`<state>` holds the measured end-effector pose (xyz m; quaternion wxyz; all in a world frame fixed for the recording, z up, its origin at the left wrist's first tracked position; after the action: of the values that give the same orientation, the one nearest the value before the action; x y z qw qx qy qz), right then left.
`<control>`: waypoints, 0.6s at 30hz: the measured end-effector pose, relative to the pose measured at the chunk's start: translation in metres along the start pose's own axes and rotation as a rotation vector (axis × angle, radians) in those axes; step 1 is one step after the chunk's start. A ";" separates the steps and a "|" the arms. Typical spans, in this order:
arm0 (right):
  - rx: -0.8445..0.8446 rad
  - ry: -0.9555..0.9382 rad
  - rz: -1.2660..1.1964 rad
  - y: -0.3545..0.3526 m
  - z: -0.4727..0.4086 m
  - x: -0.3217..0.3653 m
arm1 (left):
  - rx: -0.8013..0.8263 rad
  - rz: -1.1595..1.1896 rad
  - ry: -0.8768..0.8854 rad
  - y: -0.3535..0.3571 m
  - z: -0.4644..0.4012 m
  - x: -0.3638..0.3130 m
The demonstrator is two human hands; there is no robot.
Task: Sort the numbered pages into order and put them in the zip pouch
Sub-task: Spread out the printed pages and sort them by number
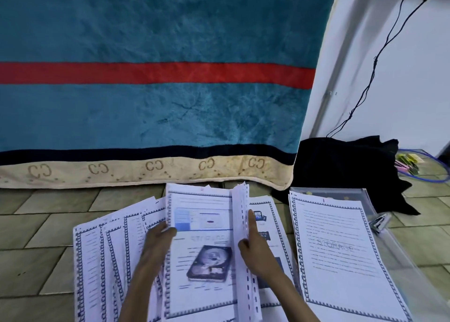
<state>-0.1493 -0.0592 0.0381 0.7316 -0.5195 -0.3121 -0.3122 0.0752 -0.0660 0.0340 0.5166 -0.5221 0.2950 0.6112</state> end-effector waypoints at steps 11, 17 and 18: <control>-0.120 -0.069 -0.038 -0.024 0.005 -0.002 | -0.057 -0.343 0.113 0.017 0.010 0.005; -0.151 0.030 -0.213 -0.044 0.004 -0.015 | 0.002 -0.388 0.290 0.062 0.044 -0.033; -0.114 0.024 -0.222 -0.042 0.004 -0.015 | 0.067 -0.324 0.290 0.075 0.047 -0.032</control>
<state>-0.1915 -0.0641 0.0511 0.6654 -0.5189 -0.3406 -0.4147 -0.0132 -0.0556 0.0646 0.5774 -0.6274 0.2987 0.4287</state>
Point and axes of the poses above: each hand's wrist, its own z-axis away from the middle knuckle, its own y-axis out of the palm, x = y × z, the point moved 4 cm from there along -z, towards the middle knuckle, and after that the axes turned 4 degrees about y, right-handed, at the moved point
